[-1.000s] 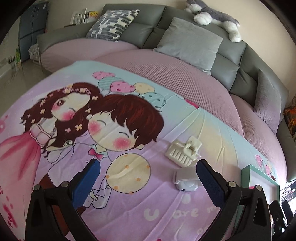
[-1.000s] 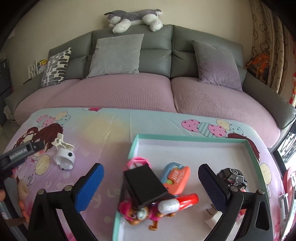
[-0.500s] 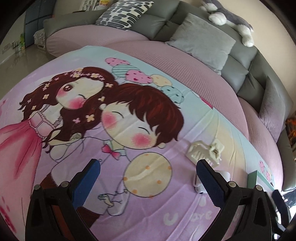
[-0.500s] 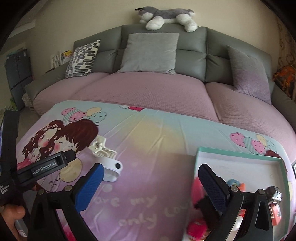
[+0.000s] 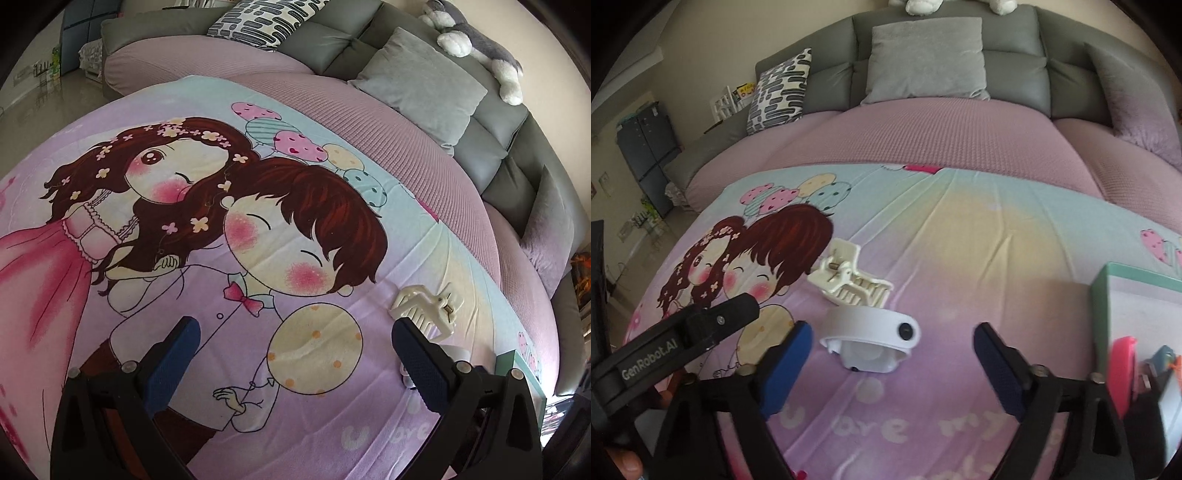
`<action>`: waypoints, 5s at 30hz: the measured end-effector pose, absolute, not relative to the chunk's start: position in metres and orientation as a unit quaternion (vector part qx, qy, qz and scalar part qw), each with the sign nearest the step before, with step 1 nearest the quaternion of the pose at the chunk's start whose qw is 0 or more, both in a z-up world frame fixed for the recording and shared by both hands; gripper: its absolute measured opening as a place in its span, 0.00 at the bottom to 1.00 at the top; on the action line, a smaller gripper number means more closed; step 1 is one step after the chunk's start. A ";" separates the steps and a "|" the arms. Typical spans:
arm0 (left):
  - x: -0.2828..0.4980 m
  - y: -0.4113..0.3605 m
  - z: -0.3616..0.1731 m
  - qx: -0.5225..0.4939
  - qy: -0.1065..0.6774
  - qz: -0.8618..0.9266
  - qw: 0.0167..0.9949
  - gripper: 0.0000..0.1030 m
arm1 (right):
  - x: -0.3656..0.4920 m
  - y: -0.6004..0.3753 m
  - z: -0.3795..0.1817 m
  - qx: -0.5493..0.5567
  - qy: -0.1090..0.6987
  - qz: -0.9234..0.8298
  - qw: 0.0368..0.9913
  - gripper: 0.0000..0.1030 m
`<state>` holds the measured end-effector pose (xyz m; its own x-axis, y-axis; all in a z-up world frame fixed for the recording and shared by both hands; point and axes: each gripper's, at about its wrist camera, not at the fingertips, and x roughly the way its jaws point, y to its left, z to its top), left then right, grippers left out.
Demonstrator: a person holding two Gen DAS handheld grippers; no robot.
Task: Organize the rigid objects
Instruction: 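Grasp the white smartwatch with the right tool while the left tool grasps the white clip, then carry the smartwatch and clip over the tray with both tools, then open both tools to drop the smartwatch and clip into the tray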
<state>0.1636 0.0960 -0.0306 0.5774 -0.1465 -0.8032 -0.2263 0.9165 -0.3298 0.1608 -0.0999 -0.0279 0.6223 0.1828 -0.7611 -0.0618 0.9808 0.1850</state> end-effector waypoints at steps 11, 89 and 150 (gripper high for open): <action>0.168 0.078 -0.026 -0.201 0.466 -0.007 0.862 1.00 | 0.157 -0.111 -0.027 0.109 0.436 0.074 0.890 0.56; 0.082 -0.120 0.053 -0.049 0.394 -0.214 0.893 0.58 | -0.007 -0.310 0.047 0.134 0.329 -0.166 0.920 0.56; 0.079 -0.188 0.033 -0.007 0.414 -0.272 0.869 0.63 | -0.010 -0.357 0.027 0.142 0.348 -0.223 0.899 0.62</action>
